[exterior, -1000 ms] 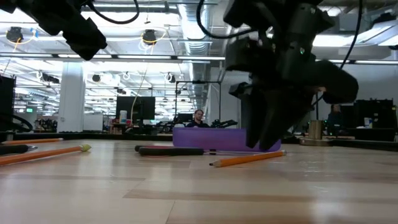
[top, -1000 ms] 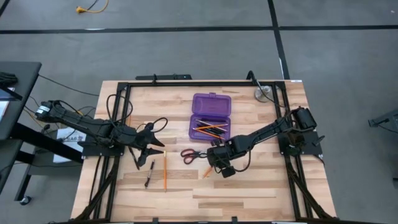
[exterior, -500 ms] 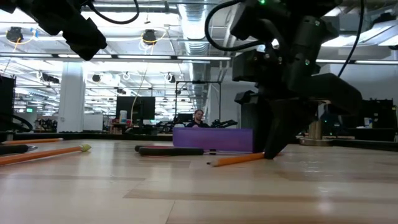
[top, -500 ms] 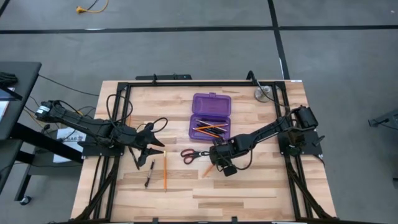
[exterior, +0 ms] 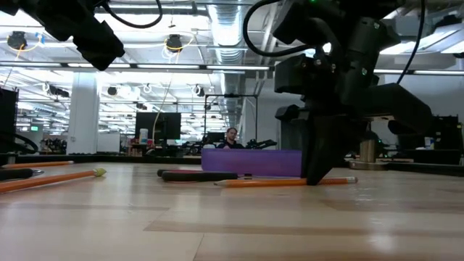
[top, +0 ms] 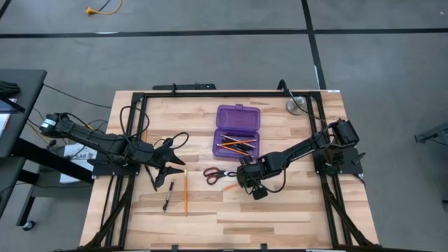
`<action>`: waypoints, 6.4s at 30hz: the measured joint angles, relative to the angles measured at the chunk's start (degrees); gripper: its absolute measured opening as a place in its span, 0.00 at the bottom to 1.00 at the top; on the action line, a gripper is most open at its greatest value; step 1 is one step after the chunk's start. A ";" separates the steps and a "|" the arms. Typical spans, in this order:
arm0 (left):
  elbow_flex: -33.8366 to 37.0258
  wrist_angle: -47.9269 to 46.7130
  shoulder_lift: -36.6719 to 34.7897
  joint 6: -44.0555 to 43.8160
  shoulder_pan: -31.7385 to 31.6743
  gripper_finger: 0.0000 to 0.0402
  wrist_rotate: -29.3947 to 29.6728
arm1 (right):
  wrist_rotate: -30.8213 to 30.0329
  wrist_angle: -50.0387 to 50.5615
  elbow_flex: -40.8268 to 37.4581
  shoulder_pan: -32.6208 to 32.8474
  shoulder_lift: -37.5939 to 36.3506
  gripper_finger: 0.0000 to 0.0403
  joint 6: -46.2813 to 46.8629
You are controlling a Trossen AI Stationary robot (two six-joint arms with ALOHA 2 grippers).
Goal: Pick & place school supplies into a supply box
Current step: Put the right orange pencil into the pencil box, then put the bottom orange pencil into the pencil box
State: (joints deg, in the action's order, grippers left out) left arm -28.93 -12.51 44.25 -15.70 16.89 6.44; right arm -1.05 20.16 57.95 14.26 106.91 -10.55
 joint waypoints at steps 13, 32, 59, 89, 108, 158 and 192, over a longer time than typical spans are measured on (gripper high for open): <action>0.00 0.00 0.00 -0.28 0.02 0.32 0.00 | 0.34 1.25 2.73 1.90 0.40 0.01 0.00; 0.00 -0.02 0.00 -0.61 0.02 0.32 0.00 | 2.27 21.00 15.99 2.95 -2.62 0.00 -0.45; -0.07 0.46 0.00 0.02 0.06 0.32 -1.17 | 8.49 16.96 16.68 -29.16 0.88 0.00 -13.48; -0.04 0.24 0.00 -4.50 0.06 0.32 -1.01 | 2.45 23.41 3.72 -14.02 -30.12 0.00 9.67; -0.03 2.37 6.88 -24.88 3.03 0.32 13.69 | -34.63 -3.89 -19.26 16.05 -30.30 0.00 42.76; -25.35 -4.86 52.02 -61.31 22.57 0.32 41.46 | -54.33 -40.53 -19.23 41.36 -23.23 0.00 24.89; -48.17 -56.92 69.35 -97.42 30.01 0.32 29.81 | -54.28 -32.59 -19.23 44.59 -23.23 0.00 34.60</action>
State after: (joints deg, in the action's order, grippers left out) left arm -77.10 -69.43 113.60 -113.13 46.89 36.25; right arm -55.34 -12.43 38.72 58.85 83.68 24.05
